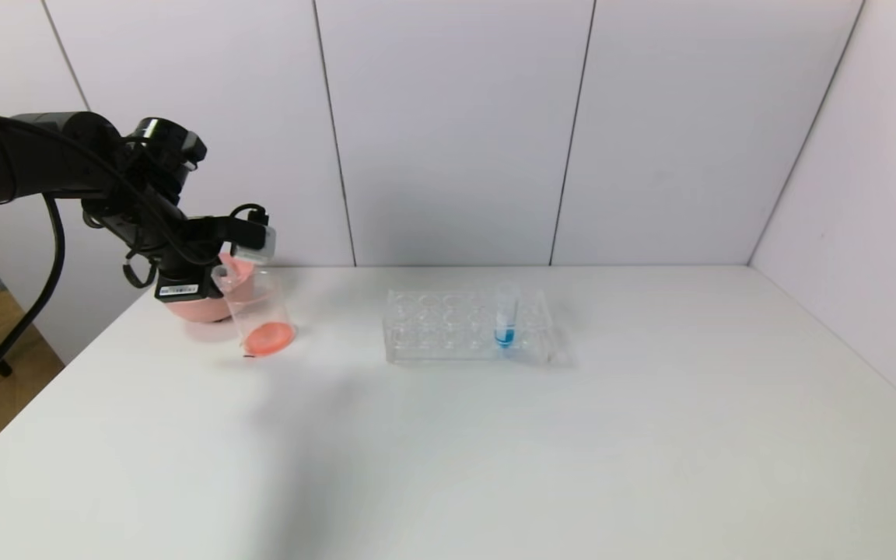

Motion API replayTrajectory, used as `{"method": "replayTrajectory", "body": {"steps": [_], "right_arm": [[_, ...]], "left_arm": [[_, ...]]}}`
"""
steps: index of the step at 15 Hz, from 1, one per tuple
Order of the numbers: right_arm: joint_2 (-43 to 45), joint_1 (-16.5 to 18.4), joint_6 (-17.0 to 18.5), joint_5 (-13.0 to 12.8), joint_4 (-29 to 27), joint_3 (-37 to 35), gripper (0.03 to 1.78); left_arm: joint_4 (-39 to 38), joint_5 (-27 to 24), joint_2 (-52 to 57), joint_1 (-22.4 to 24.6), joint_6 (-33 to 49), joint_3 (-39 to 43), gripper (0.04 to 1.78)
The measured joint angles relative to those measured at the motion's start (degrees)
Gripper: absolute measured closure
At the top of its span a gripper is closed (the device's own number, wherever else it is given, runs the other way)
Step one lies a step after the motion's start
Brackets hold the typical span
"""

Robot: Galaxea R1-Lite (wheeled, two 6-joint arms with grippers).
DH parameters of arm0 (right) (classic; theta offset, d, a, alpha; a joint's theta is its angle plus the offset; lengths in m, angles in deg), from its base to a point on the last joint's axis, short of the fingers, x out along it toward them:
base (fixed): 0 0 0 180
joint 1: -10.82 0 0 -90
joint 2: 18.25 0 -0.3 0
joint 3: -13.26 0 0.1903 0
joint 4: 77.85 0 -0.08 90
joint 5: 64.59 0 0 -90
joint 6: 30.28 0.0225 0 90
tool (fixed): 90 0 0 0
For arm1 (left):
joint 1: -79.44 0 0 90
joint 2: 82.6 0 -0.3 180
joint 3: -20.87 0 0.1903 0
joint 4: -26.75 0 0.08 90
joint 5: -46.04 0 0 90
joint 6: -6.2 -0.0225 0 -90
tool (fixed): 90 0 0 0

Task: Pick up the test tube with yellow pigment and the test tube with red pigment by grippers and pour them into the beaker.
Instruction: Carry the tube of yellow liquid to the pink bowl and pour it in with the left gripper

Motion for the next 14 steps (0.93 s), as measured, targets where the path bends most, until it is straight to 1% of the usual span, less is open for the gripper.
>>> {"method": "replayTrajectory", "body": {"steps": [2, 5, 10, 14], "right_arm": [[0.0, 0.0, 0.0, 0.0, 0.0, 0.0, 0.11], [0.0, 0.0, 0.0, -0.02, 0.0, 0.0, 0.11], [0.0, 0.0, 0.0, 0.0, 0.0, 0.0, 0.11], [0.0, 0.0, 0.0, -0.02, 0.0, 0.0, 0.11]], "left_arm": [[0.0, 0.63, 0.0, -0.17, 0.4, 0.0, 1.37], [0.0, 3.25, 0.0, -0.52, 0.57, 0.0, 1.37], [-0.5, 6.1, -0.38, -1.3, 0.51, 0.0, 1.37], [-0.72, 6.78, -0.82, -1.77, 0.51, 0.0, 1.37]]}}
